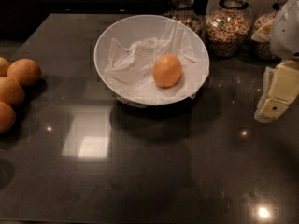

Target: Pick orange from white bowl

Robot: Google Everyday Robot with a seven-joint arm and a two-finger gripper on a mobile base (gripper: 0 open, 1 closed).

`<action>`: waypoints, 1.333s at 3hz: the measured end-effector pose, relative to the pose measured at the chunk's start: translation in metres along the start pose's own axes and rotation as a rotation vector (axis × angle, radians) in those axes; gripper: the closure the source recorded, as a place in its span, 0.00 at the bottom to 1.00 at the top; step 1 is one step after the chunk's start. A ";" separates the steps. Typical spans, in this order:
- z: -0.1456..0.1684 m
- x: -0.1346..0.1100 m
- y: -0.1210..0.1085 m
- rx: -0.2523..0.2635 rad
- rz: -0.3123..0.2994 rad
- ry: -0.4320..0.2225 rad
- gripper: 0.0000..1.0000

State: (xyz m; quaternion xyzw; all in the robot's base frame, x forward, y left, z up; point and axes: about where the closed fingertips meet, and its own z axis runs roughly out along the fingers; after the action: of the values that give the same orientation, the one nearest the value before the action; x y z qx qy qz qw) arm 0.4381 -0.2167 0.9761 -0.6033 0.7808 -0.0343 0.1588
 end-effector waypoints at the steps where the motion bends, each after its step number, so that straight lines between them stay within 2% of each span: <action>1: 0.000 0.000 0.000 0.000 0.000 0.000 0.00; 2: 0.005 -0.012 -0.014 0.021 -0.009 -0.052 0.00; 4: 0.017 -0.079 -0.055 0.038 -0.082 -0.206 0.00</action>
Offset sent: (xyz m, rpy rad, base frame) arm 0.0415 0.0183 -0.0014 0.1030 -0.0681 0.0414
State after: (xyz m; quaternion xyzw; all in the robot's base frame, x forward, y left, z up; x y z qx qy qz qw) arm 0.5114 -0.1535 0.9900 -0.6321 0.7340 0.0068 0.2481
